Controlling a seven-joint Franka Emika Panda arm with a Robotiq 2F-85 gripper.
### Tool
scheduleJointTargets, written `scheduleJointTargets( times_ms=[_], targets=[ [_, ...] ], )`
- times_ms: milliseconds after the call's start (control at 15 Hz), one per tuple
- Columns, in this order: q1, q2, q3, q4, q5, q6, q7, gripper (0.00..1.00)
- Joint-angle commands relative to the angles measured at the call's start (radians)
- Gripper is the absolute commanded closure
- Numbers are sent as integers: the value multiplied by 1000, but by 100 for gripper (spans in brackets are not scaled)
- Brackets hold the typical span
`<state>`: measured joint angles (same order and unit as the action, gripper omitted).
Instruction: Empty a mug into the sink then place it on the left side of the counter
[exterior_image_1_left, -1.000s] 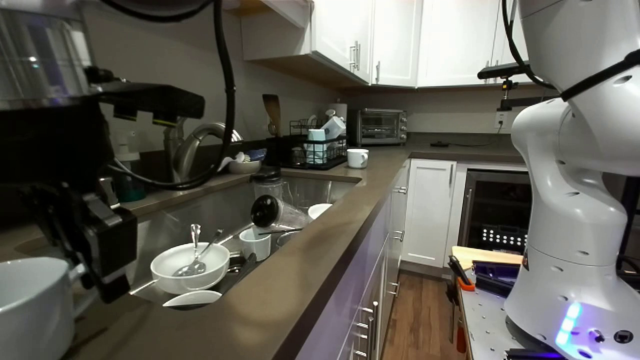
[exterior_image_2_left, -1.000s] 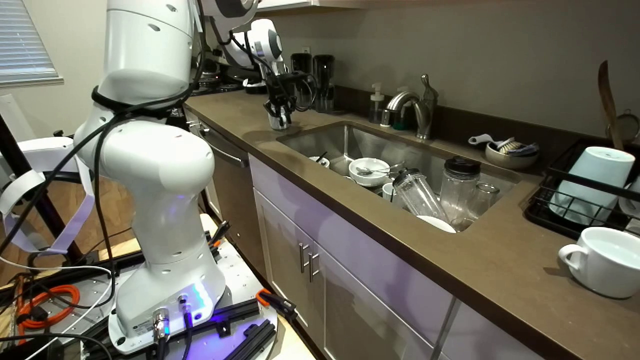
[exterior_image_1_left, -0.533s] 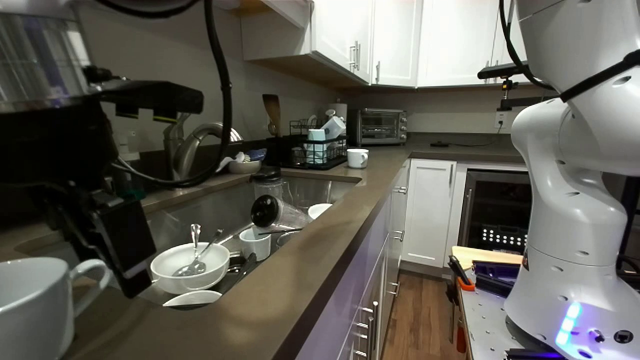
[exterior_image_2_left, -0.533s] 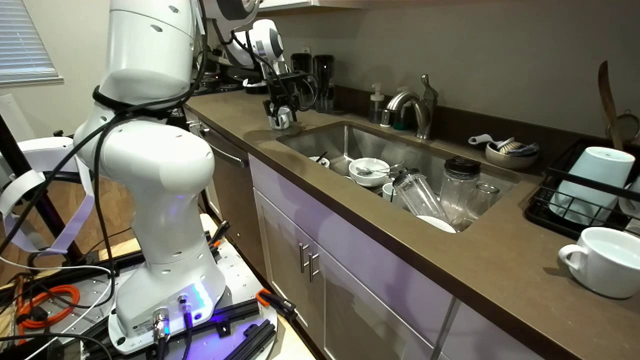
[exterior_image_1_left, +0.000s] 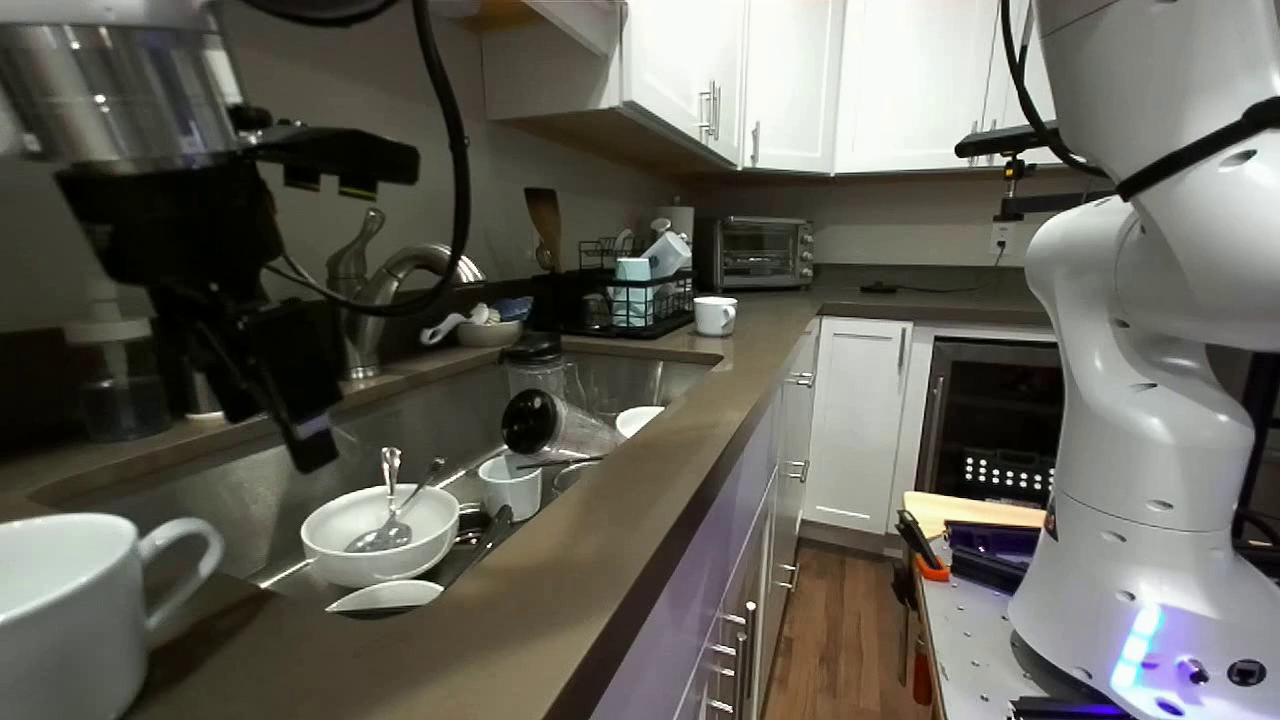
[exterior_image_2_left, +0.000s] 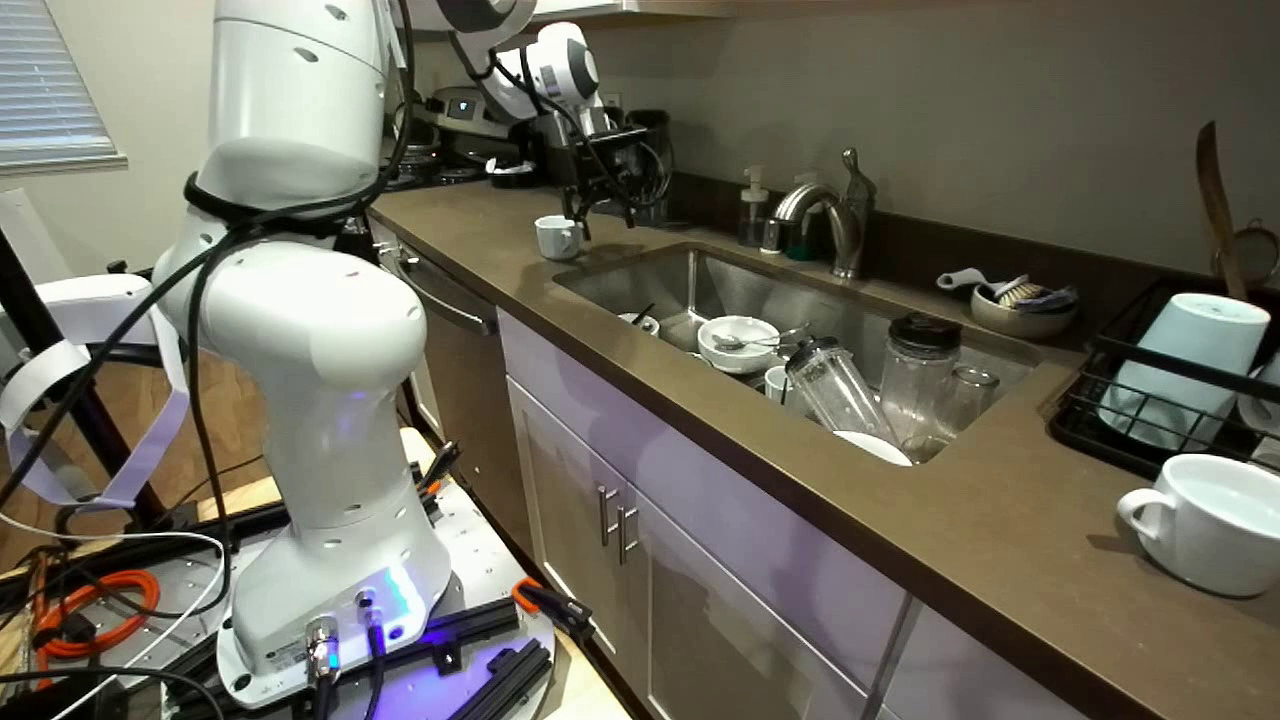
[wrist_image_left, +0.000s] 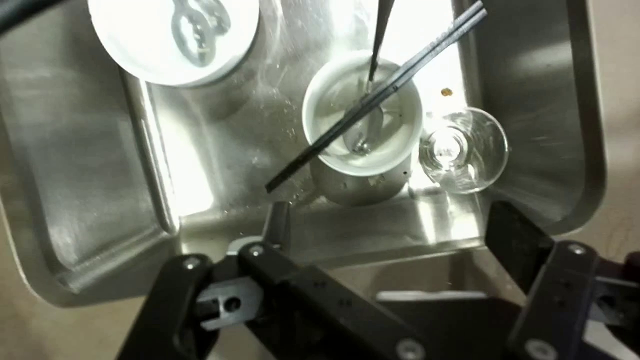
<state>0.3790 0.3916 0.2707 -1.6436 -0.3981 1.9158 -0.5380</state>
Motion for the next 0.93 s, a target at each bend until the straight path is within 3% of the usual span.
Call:
scheduleJointTargets(
  times_ms=[0,467,867],
  targets=[
    [-72,-101,-20,-61,30,-21,13,0],
    [-205,-351,-69,-272,134,-3,-21,0],
    [-227,-572,-129,-496,146,-7,-24,0]
  ],
)
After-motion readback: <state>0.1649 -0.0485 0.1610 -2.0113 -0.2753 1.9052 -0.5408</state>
